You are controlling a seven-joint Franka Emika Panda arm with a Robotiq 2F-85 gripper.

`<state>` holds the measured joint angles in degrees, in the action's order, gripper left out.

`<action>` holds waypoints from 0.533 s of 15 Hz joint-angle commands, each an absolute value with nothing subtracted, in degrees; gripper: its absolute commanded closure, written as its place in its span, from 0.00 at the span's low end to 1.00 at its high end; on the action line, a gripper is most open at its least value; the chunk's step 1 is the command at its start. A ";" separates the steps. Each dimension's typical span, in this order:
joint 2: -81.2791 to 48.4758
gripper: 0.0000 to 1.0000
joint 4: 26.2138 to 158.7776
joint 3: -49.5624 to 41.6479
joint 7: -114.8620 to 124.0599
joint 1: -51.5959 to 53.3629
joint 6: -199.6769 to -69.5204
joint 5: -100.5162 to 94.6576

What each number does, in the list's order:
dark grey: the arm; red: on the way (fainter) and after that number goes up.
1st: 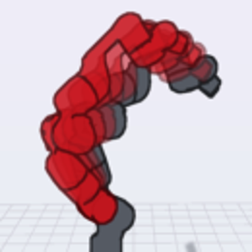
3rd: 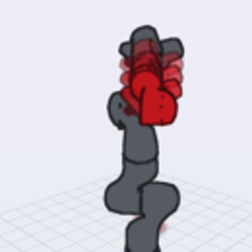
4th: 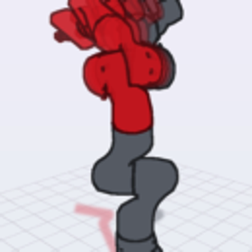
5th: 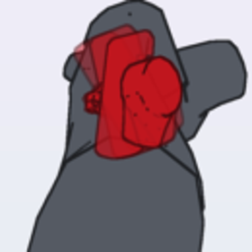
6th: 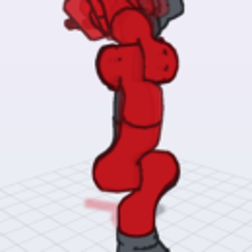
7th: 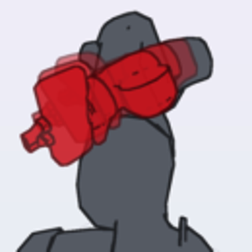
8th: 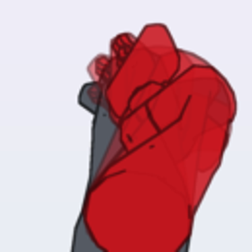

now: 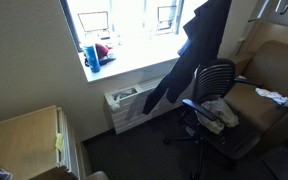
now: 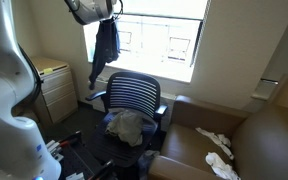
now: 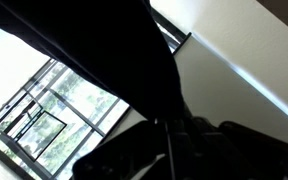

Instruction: Take the black cloth from the brown chair to the black chair

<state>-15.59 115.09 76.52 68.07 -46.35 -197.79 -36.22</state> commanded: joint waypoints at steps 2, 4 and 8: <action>-33.30 0.99 119.87 95.64 74.64 -63.53 -198.24 -56.01; -40.15 0.99 127.81 101.08 77.45 -70.73 -197.62 -62.89; -51.42 0.99 139.41 94.23 79.25 -71.92 -193.41 -75.07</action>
<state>-41.46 130.74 96.98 80.27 -70.60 -196.47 -68.31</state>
